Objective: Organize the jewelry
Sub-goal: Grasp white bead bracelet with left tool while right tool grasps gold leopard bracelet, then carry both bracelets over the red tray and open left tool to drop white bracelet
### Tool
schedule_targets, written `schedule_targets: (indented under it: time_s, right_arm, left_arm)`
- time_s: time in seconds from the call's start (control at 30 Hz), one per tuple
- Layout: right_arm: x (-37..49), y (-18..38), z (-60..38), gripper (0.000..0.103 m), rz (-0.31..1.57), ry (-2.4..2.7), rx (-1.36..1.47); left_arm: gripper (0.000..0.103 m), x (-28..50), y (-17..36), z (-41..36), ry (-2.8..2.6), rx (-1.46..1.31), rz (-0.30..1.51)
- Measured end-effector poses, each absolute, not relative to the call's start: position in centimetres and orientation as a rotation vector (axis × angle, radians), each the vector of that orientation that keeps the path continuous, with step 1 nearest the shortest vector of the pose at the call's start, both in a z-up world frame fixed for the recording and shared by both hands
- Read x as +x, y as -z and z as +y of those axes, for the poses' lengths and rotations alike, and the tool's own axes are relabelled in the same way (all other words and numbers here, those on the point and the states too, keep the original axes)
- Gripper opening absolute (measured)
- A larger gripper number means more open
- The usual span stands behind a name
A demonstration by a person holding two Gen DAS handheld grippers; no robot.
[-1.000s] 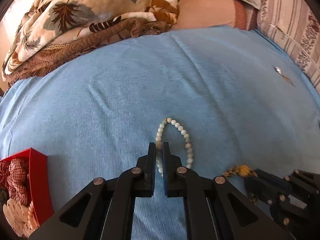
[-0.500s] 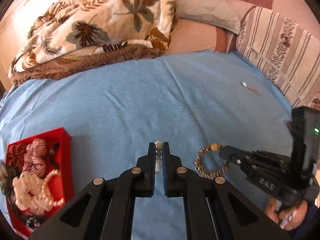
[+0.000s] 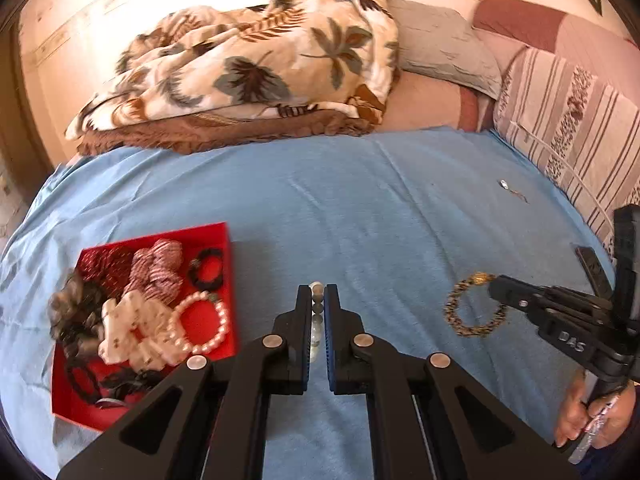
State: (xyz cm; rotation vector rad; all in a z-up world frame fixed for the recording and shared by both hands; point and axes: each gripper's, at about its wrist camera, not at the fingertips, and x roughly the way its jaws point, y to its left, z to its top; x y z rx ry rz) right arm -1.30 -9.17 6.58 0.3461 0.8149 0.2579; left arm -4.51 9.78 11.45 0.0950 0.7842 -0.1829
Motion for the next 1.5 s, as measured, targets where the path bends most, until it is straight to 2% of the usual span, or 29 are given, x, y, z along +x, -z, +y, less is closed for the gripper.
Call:
schedule_targets:
  time_s: [0.53,1.5]
  right_arm:
    - [-3.3,-11.8,-1.5,0.009,0.775,-0.333,0.146]
    - [1.5,-12.6,14.8,0.009,0.879,-0.541,0.040]
  left_arm:
    - [0.006,-5.8,-14.1,20.3,0.053,-0.006,0.713]
    - [0.006,-5.8,-12.3,32.1,0.021,-0.268,0.719]
